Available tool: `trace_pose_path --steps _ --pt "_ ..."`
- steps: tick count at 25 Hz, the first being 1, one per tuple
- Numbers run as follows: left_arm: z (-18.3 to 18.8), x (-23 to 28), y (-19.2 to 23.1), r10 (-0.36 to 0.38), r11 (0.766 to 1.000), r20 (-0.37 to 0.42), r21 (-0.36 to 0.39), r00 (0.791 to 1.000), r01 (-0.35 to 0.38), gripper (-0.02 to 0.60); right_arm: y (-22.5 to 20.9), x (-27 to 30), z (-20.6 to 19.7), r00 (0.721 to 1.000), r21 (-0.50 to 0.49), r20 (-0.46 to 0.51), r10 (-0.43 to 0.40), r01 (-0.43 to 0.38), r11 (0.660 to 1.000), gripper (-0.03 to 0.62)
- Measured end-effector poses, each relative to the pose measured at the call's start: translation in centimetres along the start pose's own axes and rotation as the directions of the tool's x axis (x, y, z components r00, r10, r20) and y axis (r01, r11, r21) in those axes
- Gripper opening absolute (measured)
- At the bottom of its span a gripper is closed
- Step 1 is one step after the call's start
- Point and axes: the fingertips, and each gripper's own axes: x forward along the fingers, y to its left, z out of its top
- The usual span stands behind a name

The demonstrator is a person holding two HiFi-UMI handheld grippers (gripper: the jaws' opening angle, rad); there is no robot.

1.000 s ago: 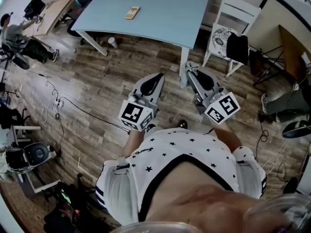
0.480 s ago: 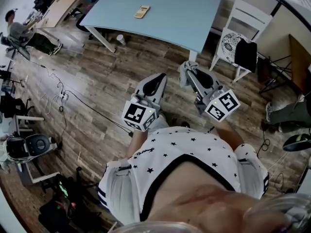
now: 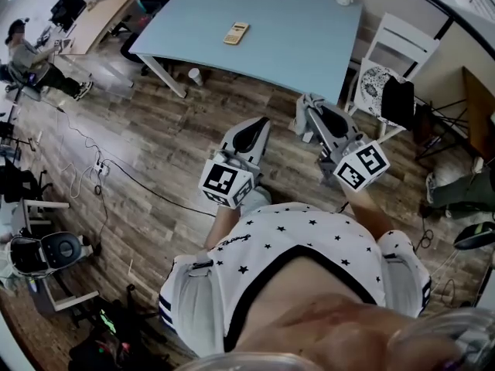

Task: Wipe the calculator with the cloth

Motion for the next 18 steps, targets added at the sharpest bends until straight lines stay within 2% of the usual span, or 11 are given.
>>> trace_pose_path --steps 7,18 --pt "0.6 0.2 7.5 0.015 0.999 0.008 0.037 1.0 -0.015 0.031 -0.1 6.7 -1.3 0.999 -0.006 -0.034 -0.003 0.003 1.0 0.035" --pt "0.0 -2.6 17.8 0.076 0.997 -0.006 0.003 0.997 -0.076 0.031 1.0 16.4 -4.3 0.996 0.015 -0.09 0.018 -0.016 1.0 0.035"
